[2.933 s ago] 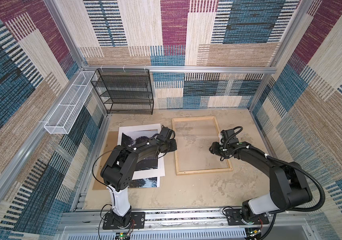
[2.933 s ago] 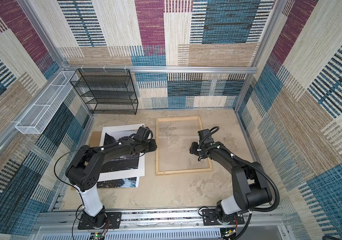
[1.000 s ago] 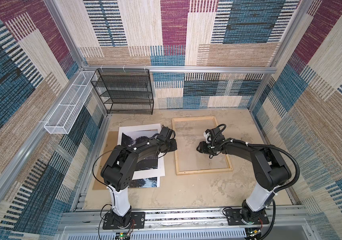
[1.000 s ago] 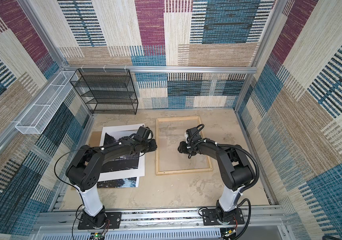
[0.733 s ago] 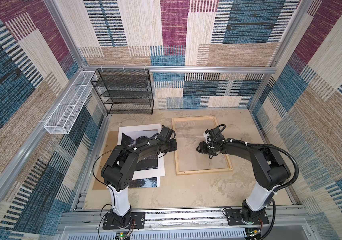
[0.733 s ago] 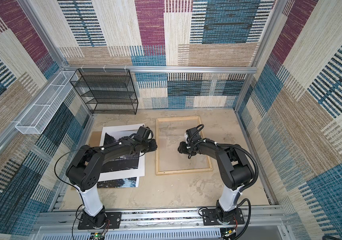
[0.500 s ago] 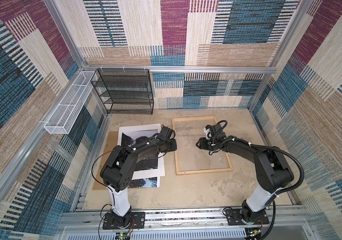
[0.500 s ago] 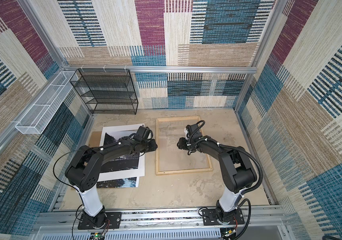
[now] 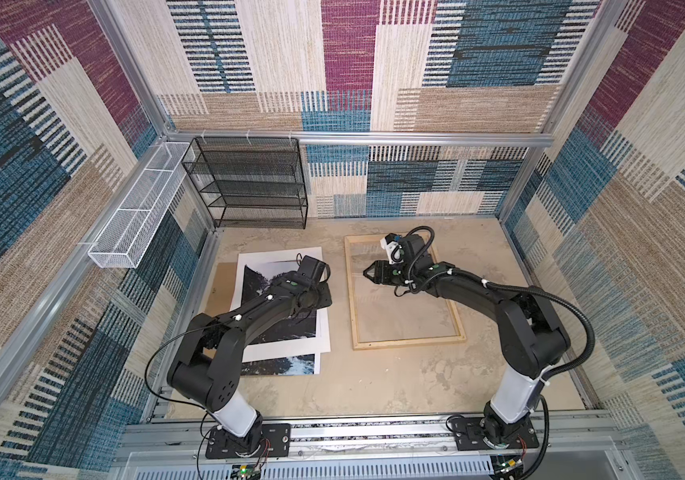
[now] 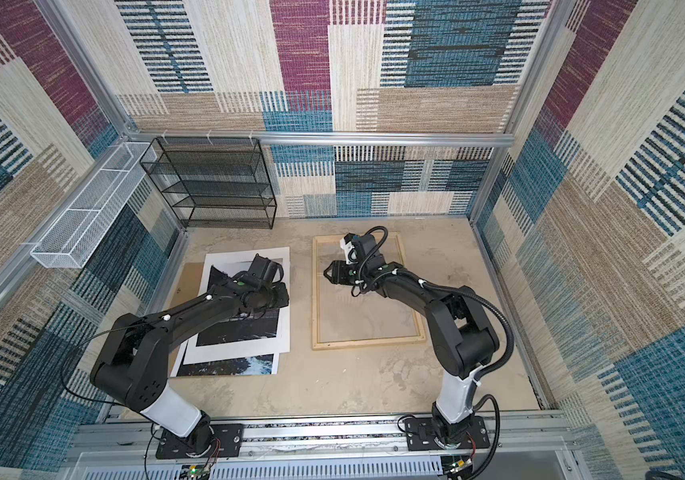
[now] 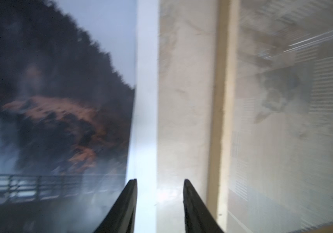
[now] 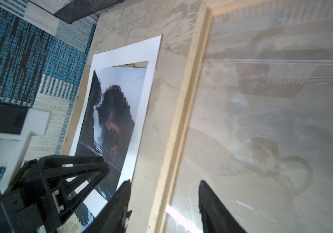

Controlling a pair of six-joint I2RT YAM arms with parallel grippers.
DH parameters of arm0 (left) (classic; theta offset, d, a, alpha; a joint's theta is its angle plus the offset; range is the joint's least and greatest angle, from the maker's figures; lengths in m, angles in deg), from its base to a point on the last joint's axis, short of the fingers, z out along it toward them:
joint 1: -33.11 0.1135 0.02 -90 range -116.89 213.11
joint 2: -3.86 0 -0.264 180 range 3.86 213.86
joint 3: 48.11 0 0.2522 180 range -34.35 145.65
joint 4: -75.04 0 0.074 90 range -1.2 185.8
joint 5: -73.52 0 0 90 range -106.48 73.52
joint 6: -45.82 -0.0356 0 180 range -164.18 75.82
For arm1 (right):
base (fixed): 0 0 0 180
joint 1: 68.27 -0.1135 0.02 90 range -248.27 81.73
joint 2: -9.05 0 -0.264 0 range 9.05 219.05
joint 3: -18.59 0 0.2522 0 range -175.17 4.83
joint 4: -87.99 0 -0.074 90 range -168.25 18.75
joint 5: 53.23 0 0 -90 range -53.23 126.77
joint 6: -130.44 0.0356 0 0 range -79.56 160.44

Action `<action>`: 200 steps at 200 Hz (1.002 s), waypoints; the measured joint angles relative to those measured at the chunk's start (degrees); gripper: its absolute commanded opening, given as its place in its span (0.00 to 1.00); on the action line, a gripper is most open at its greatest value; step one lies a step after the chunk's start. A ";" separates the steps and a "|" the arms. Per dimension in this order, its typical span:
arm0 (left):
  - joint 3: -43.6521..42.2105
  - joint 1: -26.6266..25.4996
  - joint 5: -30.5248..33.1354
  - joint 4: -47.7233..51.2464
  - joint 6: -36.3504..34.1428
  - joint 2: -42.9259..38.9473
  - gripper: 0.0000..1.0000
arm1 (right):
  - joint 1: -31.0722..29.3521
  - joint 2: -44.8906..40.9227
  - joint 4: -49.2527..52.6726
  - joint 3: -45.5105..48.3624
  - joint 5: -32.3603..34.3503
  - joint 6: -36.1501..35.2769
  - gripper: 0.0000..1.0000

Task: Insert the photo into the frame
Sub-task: 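Move the right gripper to the white mat edge while the left presses the photo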

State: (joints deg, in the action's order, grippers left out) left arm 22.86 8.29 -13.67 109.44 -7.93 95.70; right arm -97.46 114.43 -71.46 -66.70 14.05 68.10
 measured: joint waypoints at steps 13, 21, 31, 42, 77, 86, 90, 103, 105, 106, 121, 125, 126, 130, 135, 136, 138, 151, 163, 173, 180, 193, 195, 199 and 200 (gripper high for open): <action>-2.93 1.92 0.35 0.83 0.48 -2.25 0.41 | -2.58 2.95 0.13 -2.84 -0.24 0.28 0.56; -4.31 2.60 1.38 0.90 0.76 -3.54 0.41 | -4.28 4.87 0.55 -4.92 -0.15 0.48 0.56; -5.51 3.06 1.38 1.05 0.98 -4.96 0.42 | -6.21 7.10 0.85 -7.39 0.13 0.57 0.56; -6.43 3.43 1.42 1.09 1.07 -6.25 0.41 | -7.96 9.42 1.36 -9.99 0.26 0.57 0.56; -8.96 3.72 1.44 1.46 1.29 -8.26 0.40 | -11.76 14.91 4.74 -14.95 0.90 1.66 0.56; -9.99 3.76 1.36 1.66 1.51 -8.59 0.40 | -12.55 15.47 5.60 -15.10 1.38 2.19 0.56; -10.56 3.76 1.29 1.68 1.64 -8.72 0.39 | -12.83 15.61 5.95 -15.10 1.66 2.43 0.56; -12.13 3.78 1.27 1.79 2.27 -9.14 0.39 | -13.64 15.93 6.71 -14.88 1.99 3.37 0.56; -12.44 3.78 1.22 1.81 2.49 -9.25 0.39 | -13.73 16.00 6.75 -14.80 2.01 3.50 0.56; -12.52 3.78 1.22 1.81 2.60 -9.27 0.39 | -13.77 16.00 6.75 -14.75 2.03 3.54 0.56; -14.32 3.80 0.46 1.77 4.24 -9.75 0.38 | -14.47 16.11 6.78 -13.75 2.14 4.57 0.56; -14.71 3.80 0.00 1.77 4.28 -9.86 0.38 | -14.67 16.11 6.82 -13.49 2.14 4.85 0.56; -14.88 3.80 -0.15 1.75 4.31 -9.90 0.37 | -14.71 16.13 6.84 -13.38 2.14 4.98 0.56; -15.28 3.80 -0.28 1.66 4.46 -10.03 0.37 | -14.82 16.15 6.88 -13.11 2.14 5.31 0.56; -15.82 3.78 -0.17 1.57 4.74 -10.14 0.37 | -14.97 16.17 7.17 -12.81 2.14 5.49 0.56; -15.91 3.78 -0.17 1.53 4.76 -10.14 0.37 | -14.99 16.17 7.23 -12.76 2.14 5.49 0.56; -16.15 3.78 -0.22 1.44 4.85 -10.21 0.37 | -15.04 16.20 7.32 -12.68 2.12 5.62 0.56; -17.44 3.74 -0.85 0.50 5.81 -10.49 0.36 | -15.15 16.20 7.67 -12.15 2.14 6.25 0.56; -18.43 3.74 -1.77 -0.98 6.62 -10.80 0.36 | -15.32 16.20 7.67 -11.76 2.12 6.78 0.56; -18.97 3.69 -1.77 -2.03 7.13 -10.86 0.36 | -15.37 16.20 7.67 -11.34 2.08 7.17 0.56; -19.21 3.69 -1.92 -2.80 7.26 -10.86 0.36 | -15.37 16.20 7.69 -11.08 1.84 7.63 0.56; -19.63 3.69 -2.60 -4.37 7.50 -10.60 0.35 | -15.39 16.24 7.61 -10.86 1.16 8.13 0.56; -19.67 3.69 -2.89 -4.61 7.52 -10.54 0.36 | -15.41 16.26 7.58 -10.84 1.01 8.31 0.56; -19.87 3.69 -3.48 -5.22 7.56 -10.34 0.35 | -15.43 16.35 7.48 -10.80 0.68 8.35 0.56; -19.89 3.69 -3.52 -5.31 7.58 -10.29 0.35 | -15.43 16.35 7.43 -10.78 0.61 8.35 0.56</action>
State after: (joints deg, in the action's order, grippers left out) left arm 2.97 11.98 -17.19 104.13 -0.35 85.40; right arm -112.89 130.78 -64.03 -77.48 14.66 76.45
